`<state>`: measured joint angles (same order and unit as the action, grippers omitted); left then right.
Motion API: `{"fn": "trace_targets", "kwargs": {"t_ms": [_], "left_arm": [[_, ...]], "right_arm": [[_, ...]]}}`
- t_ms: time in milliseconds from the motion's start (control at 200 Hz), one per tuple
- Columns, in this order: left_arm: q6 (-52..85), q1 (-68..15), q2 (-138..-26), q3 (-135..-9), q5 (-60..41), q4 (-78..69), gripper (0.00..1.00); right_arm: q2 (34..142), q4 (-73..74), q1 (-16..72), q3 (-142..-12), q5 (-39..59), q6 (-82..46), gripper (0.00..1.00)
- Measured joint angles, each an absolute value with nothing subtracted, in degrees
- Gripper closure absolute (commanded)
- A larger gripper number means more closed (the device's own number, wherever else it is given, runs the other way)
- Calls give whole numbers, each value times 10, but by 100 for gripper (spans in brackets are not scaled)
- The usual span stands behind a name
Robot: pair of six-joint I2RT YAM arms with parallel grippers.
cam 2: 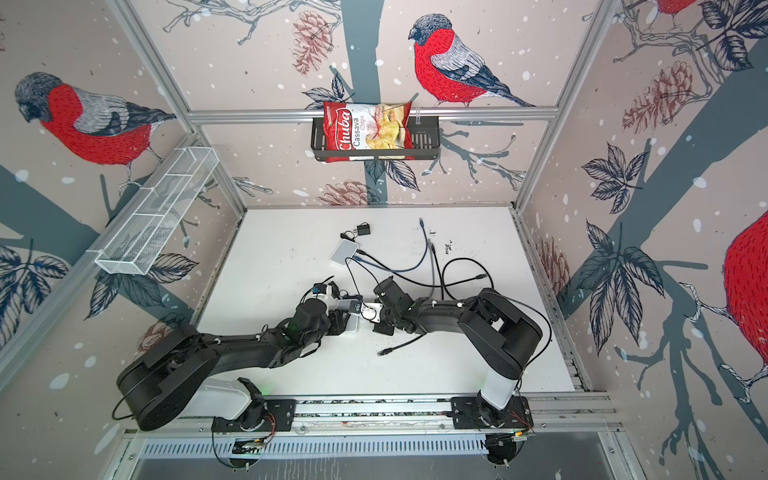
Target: Insert the plug into the switch port
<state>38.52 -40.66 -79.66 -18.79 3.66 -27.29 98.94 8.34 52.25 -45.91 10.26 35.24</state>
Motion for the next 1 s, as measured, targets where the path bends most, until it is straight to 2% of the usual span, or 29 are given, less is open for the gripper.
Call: {"fn": "trace_targets", "kwargs": {"t_ms": [445, 1001], "left_arm": [[371, -406, -813, -197, 49, -276, 51], [377, -413, -838, -195, 92, -320, 54]], "right_arm": [[1002, 49, 558, -480, 83, 313, 99], [1021, 92, 590, -483, 12, 211, 99]]}}
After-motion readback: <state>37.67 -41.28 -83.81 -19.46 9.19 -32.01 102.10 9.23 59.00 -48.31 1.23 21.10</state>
